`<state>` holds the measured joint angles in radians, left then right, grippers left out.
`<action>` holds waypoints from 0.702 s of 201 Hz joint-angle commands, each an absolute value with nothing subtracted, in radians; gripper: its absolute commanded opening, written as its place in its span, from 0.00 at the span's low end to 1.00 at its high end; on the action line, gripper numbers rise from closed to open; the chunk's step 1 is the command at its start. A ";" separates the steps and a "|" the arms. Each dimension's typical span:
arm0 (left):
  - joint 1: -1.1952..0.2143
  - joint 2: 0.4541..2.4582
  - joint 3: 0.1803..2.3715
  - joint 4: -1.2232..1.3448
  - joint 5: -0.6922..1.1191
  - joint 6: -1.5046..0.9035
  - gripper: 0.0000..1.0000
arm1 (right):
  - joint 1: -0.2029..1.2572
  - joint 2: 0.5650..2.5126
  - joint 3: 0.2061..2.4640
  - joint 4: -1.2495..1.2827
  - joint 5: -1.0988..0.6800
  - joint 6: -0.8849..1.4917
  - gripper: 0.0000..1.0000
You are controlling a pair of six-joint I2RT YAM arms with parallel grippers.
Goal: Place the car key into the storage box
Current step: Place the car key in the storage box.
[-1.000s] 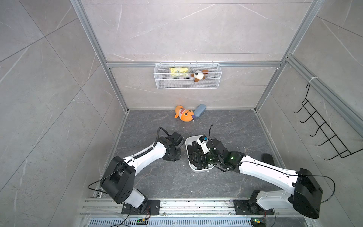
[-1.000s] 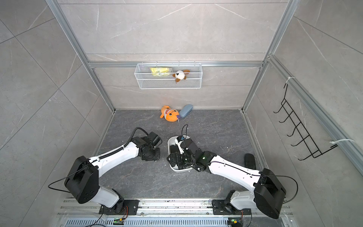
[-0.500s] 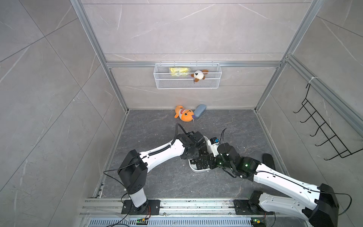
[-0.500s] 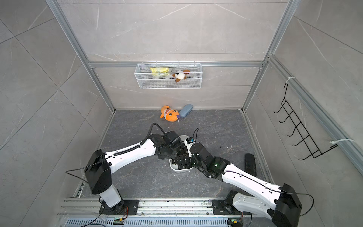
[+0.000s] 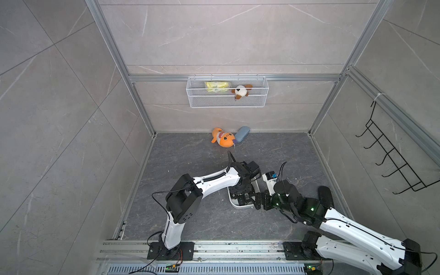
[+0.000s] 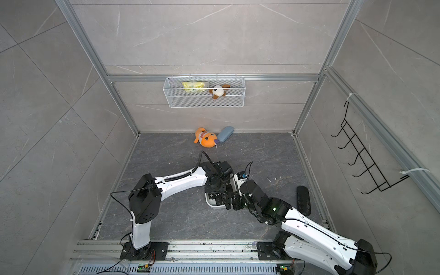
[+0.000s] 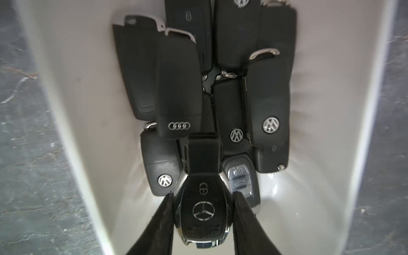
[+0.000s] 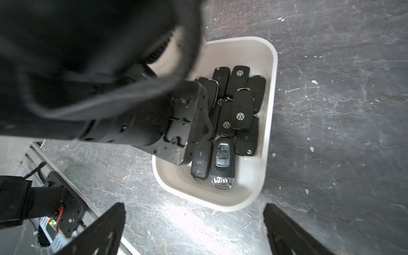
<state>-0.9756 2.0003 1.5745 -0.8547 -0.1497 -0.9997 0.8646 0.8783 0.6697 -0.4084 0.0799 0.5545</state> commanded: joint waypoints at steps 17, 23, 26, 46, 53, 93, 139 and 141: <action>-0.980 2.053 1.630 -0.848 -0.120 -1.003 0.32 | 0.867 0.872 0.655 -0.439 0.102 0.574 0.99; -0.980 2.060 1.633 -0.845 -0.117 -1.002 0.32 | 0.868 0.874 0.655 -0.438 0.101 0.574 0.99; -0.980 2.064 1.635 -0.843 -0.115 -1.001 0.32 | 0.868 0.876 0.656 -0.437 0.101 0.574 1.00; -0.980 2.084 1.649 -0.840 -0.107 -0.992 0.32 | 0.867 0.880 0.654 -0.437 0.101 0.574 1.00; -0.980 2.090 1.652 -0.841 -0.106 -0.990 0.32 | 0.868 0.881 0.655 -0.436 0.102 0.575 1.00; -0.978 2.115 1.663 -0.848 -0.100 -0.986 0.35 | 0.868 0.887 0.658 -0.434 0.104 0.571 1.00; -0.979 2.095 1.676 -0.856 -0.100 -0.977 0.52 | 0.867 0.892 0.660 -0.433 0.109 0.567 0.99; -0.979 2.093 1.677 -0.857 -0.100 -0.977 0.53 | 0.868 0.893 0.660 -0.433 0.109 0.566 0.99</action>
<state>-0.9756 2.1086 1.6417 -0.8333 -0.1101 -0.9901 0.8646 0.8841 0.6624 -0.4160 0.0875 0.5579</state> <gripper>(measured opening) 0.497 0.996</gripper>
